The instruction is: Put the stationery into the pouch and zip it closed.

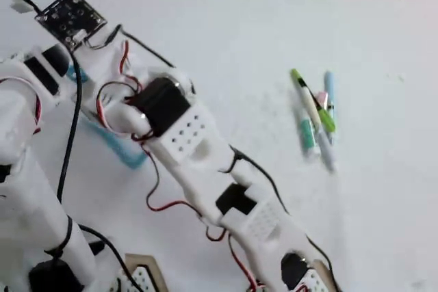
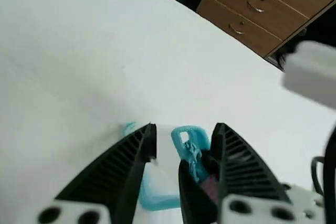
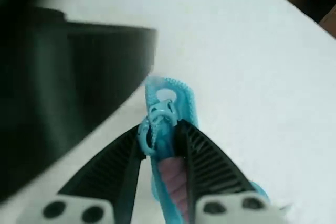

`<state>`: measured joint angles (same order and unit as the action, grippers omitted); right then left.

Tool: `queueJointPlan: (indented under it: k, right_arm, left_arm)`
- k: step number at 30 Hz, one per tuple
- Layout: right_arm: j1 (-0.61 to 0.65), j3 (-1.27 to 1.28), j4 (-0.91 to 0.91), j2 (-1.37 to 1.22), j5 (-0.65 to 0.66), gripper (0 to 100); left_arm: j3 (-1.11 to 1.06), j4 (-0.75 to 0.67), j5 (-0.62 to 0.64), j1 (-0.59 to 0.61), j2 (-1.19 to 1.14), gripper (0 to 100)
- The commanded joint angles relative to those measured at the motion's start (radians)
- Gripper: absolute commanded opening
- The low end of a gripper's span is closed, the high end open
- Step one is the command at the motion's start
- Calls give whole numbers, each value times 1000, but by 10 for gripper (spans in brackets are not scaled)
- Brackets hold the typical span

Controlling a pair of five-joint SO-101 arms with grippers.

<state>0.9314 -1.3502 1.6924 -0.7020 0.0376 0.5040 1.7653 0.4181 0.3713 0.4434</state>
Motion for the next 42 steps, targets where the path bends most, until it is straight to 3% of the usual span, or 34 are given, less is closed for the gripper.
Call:
queueJointPlan:
  k: [1, 21, 32, 37, 42]
  right_arm:
    - [-1, 34, 28, -67, -51, 19]
    - [-70, 32, 25, -67, -110, 19]
    - [-70, 32, 25, -67, -110, 19]
    - [-68, 32, 12, -67, -112, 19]
    - [-68, 32, 12, -67, -112, 19]
  left_arm:
    - [-2, -5, -12, -18, -64, 204]
    - [-2, 25, -71, -31, -222, 203]
    - [-4, 21, -98, -160, -58, 204]
    - [-68, 18, -141, -158, -149, 203]
    - [-74, -9, -141, -37, -284, 204]
